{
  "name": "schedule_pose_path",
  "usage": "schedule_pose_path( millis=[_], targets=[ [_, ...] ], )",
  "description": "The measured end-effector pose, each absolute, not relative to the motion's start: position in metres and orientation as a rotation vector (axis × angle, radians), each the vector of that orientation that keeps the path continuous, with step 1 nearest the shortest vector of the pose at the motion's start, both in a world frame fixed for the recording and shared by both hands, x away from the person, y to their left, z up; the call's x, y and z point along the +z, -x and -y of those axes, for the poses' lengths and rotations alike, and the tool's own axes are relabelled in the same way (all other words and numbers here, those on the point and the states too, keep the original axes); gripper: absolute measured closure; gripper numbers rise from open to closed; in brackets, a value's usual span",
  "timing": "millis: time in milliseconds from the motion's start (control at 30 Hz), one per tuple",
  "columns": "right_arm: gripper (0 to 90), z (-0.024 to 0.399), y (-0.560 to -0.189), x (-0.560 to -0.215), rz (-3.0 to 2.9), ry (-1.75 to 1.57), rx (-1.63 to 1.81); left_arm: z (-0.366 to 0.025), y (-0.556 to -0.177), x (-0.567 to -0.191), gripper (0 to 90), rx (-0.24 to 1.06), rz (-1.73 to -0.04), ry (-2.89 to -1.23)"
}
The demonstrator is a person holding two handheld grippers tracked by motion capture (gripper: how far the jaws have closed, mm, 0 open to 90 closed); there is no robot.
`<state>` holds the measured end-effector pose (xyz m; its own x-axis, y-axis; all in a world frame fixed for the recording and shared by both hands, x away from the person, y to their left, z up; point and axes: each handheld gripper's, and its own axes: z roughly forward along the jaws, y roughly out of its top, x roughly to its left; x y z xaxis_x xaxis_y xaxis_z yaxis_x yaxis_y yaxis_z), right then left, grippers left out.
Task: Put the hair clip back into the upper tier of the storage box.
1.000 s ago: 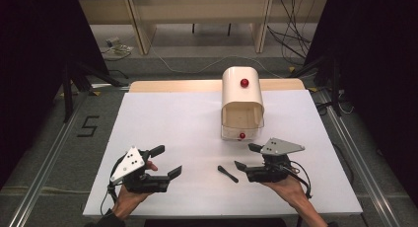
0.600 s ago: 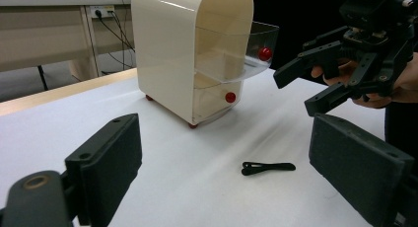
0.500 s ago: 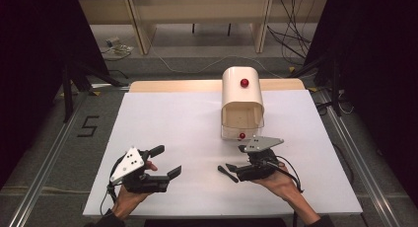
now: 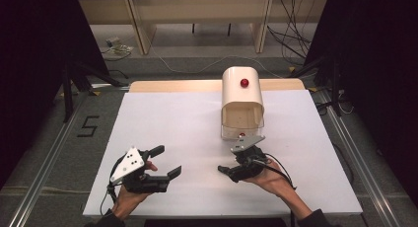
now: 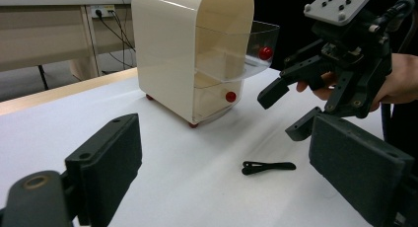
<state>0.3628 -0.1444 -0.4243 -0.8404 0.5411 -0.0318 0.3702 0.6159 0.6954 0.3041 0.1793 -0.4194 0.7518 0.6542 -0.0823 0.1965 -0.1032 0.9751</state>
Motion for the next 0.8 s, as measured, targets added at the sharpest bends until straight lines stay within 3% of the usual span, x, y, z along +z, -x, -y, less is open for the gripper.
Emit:
schedule_pose_path(
  millis=[800],
  targets=[
    [47.9,0.119,-0.377,-0.448,-2.765,-0.705,0.778,-0.180,-0.304,-0.419,12.2,0.443,-0.687,-1.661]
  ],
)
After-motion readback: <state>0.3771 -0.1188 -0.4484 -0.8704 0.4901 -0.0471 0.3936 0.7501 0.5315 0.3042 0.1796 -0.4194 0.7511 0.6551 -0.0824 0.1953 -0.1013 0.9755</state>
